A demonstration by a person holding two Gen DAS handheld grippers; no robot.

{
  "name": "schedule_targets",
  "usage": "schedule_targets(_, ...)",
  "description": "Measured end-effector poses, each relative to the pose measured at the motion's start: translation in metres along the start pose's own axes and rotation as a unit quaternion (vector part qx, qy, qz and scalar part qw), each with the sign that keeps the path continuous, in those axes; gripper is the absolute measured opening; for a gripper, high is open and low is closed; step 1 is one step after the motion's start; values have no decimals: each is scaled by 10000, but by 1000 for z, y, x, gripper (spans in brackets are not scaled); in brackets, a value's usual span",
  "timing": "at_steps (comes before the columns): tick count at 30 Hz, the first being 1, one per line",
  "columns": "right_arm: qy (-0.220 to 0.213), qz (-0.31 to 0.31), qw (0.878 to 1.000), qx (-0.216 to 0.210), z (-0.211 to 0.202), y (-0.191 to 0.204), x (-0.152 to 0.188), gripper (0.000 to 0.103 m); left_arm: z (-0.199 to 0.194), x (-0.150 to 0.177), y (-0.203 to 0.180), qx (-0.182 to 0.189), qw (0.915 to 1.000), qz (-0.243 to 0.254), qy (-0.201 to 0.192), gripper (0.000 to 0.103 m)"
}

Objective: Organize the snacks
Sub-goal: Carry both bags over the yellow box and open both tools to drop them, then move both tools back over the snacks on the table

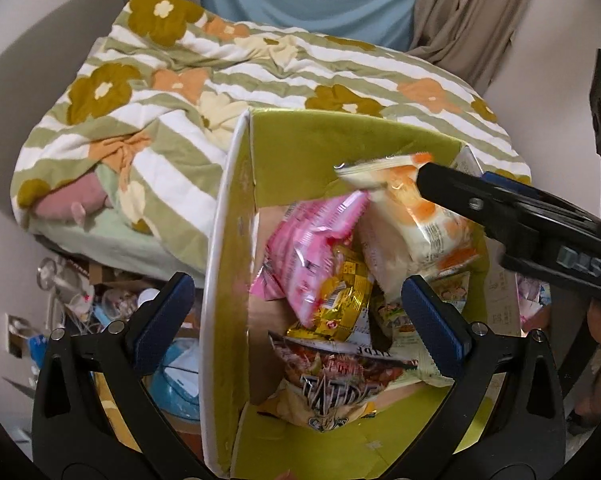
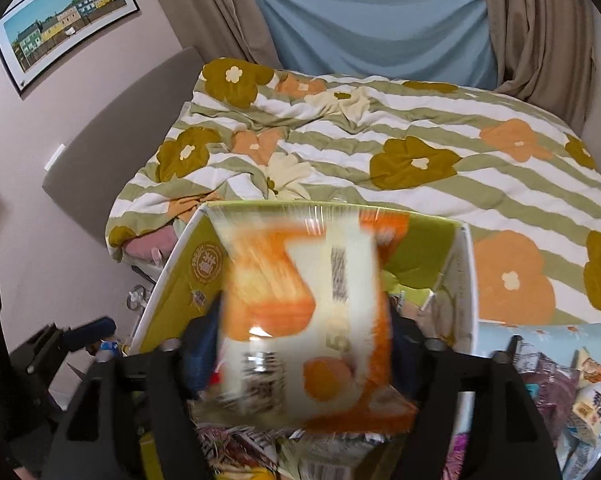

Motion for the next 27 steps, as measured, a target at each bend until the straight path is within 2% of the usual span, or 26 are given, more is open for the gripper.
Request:
schedule_targets(1,-69,-6,10000,-10,-2,0,1,103,1,1,0,4,10000,-18,12,103)
schedule_targets(6,-243,-148,9994,191,-6,-3,11,103,3,9,1,13,10000,-68,58,103)
schedule_targets(14,-253,-42,9995,200,-27,-13,21,103,-13,17,-12,-10,10000,26,-48,103)
schedule_targets(23,-518,68,9985,179,-83,-19,31,103,-64,19,-44,-230,9976,502,-419,103)
schedule_targets(27,-714,160,9970,259,-113,-28,42,103,-81,21,-65,-175,9946,840,-588,103)
Point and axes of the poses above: each gripper's, at about its wrist camera, not at the fingertips, and z roughly the way its jaws point, y to its left, x to its underside, the point moved 2 cm from there along z, roughly the way its jaws point, and after that the axes turned 14 degrees about x, right-handed, at the moved point
